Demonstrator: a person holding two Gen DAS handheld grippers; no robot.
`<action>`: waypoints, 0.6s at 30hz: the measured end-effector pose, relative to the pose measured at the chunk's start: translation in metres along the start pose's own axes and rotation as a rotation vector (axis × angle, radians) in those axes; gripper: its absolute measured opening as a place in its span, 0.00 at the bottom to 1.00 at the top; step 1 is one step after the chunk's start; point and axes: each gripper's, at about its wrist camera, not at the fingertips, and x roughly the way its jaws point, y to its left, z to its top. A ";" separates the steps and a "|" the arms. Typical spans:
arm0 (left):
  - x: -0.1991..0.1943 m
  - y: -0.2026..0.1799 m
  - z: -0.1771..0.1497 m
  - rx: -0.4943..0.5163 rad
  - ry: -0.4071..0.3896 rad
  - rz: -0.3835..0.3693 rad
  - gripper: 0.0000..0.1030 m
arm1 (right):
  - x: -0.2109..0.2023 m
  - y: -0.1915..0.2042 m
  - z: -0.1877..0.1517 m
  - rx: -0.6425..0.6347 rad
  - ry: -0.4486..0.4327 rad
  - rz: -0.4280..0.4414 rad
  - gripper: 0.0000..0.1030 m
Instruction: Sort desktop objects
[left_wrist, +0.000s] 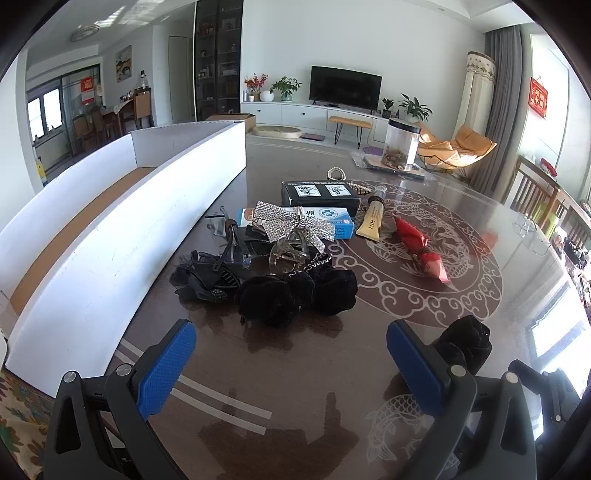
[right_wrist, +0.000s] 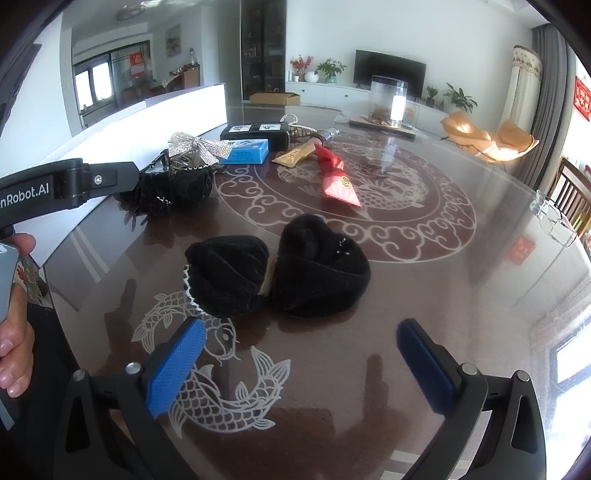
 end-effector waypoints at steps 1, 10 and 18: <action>0.000 0.000 0.000 -0.002 0.000 0.000 1.00 | 0.000 0.000 0.000 0.000 0.002 -0.001 1.00; 0.000 0.001 0.000 -0.005 0.001 -0.003 1.00 | 0.004 0.001 -0.001 -0.002 0.020 -0.001 1.00; 0.000 0.012 0.000 -0.063 0.010 -0.006 1.00 | 0.007 -0.004 0.003 0.006 0.056 -0.006 1.00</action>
